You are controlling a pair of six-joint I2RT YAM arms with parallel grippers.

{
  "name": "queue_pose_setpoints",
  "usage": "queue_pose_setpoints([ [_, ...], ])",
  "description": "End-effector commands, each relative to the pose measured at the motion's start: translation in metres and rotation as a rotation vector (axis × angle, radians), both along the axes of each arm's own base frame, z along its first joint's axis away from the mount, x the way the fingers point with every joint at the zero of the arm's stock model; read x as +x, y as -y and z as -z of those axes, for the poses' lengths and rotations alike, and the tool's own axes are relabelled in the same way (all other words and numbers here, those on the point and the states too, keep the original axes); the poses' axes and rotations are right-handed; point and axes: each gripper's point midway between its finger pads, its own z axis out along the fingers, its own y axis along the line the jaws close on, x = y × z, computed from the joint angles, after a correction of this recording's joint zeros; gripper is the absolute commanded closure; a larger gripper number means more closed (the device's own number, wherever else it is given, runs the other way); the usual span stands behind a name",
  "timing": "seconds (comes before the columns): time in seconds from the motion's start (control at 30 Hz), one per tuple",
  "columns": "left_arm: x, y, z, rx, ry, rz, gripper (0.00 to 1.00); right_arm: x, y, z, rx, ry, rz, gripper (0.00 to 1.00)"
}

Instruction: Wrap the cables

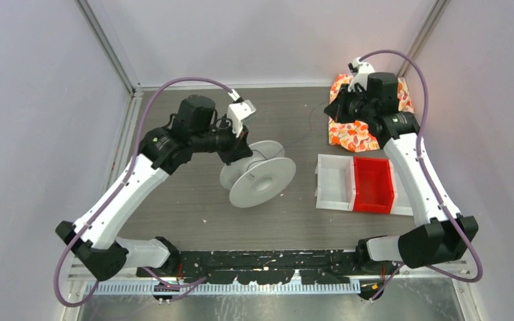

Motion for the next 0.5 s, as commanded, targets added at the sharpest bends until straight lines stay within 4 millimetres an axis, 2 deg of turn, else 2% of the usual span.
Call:
queue_pose_setpoints([
  [0.0,-0.043,0.002,-0.036,-0.083,0.051,0.217,0.99,-0.003,-0.027,0.009,0.131,-0.03,-0.104,0.99],
  [0.13,-0.053,-0.005,-0.036,-0.041,0.017,0.25,0.99,-0.003,-0.029,0.01,0.173,-0.02,-0.092,0.99],
  [0.27,-0.045,-0.005,-0.047,-0.053,0.047,0.21,0.99,-0.005,-0.03,0.019,0.182,-0.053,-0.093,0.99],
  [0.47,-0.008,-0.013,-0.088,-0.146,0.145,0.006,1.0,-0.03,-0.03,0.059,0.191,-0.14,-0.099,1.0],
])
